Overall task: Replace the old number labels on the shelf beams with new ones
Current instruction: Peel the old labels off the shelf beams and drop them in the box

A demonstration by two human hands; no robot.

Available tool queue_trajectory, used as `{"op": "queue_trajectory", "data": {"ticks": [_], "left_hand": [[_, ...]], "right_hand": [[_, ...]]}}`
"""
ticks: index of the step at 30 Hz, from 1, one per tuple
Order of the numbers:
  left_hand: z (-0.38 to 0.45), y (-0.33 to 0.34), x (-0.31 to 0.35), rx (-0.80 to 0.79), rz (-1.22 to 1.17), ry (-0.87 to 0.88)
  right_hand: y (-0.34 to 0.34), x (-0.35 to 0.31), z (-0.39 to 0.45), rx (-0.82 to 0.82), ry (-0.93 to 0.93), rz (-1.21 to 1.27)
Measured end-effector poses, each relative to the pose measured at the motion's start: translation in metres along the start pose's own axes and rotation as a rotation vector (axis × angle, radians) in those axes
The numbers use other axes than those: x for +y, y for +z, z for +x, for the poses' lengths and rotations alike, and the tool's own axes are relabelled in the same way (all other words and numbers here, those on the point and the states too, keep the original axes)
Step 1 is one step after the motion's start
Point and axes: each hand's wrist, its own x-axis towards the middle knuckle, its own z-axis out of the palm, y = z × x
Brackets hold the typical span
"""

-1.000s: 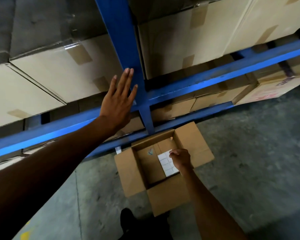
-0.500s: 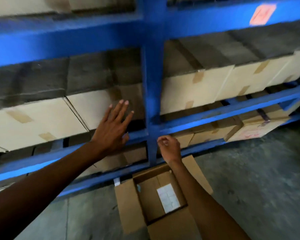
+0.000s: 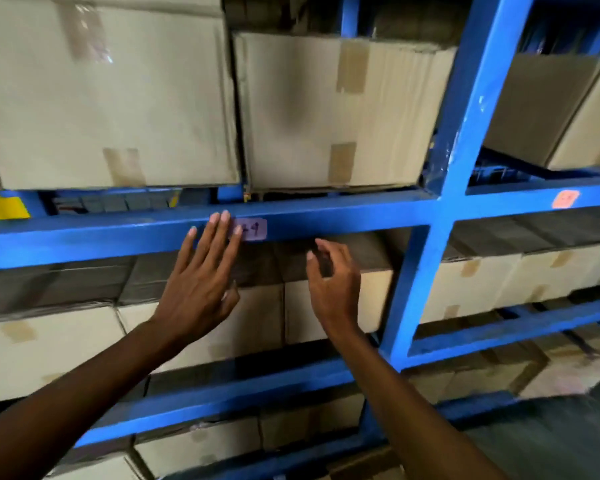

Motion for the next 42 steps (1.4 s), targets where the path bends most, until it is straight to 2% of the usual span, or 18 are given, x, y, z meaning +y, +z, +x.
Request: {"op": "queue_trajectory", "data": {"ticks": [4,7,11,16,19,21,24,31,34,38,42], "left_hand": [[0.006,-0.008,-0.039,-0.047,0.042,-0.076],[0.005,-0.005,-0.051,-0.121,0.033,-0.059],[0.007,-0.001,-0.047,-0.087,0.008,-0.088],[0.007,0.008,-0.044,-0.053,0.024,-0.097],[0.006,0.009,-0.045,-0.044,0.025,-0.101],[0.007,0.010,-0.044,-0.035,0.027,-0.095],[0.006,0.011,-0.042,-0.031,0.024,-0.108],[0.008,0.016,-0.042,-0.016,0.000,-0.123],[0.011,0.017,-0.038,0.008,-0.042,-0.129],[0.028,0.018,-0.017,-0.002,-0.017,0.040],[0.064,0.021,0.041,0.023,-0.013,0.182]], "right_hand": [[0.032,-0.038,0.002,0.015,-0.096,-0.081],[0.052,-0.051,0.006,0.034,-0.117,-0.262],[0.078,-0.055,0.000,0.010,-0.041,-0.476],[0.093,-0.054,-0.010,0.013,-0.121,-0.592],[0.095,-0.060,-0.010,0.067,-0.112,-0.481],[0.091,-0.064,-0.005,0.134,-0.038,-0.337],[0.084,-0.066,0.004,0.184,0.019,-0.271],[0.061,-0.064,0.007,-0.028,-0.009,-0.108],[0.034,-0.060,0.007,-0.003,0.041,0.038],[-0.008,-0.041,0.019,0.086,0.147,0.177],[-0.061,0.001,0.033,0.194,0.248,0.170]]}}
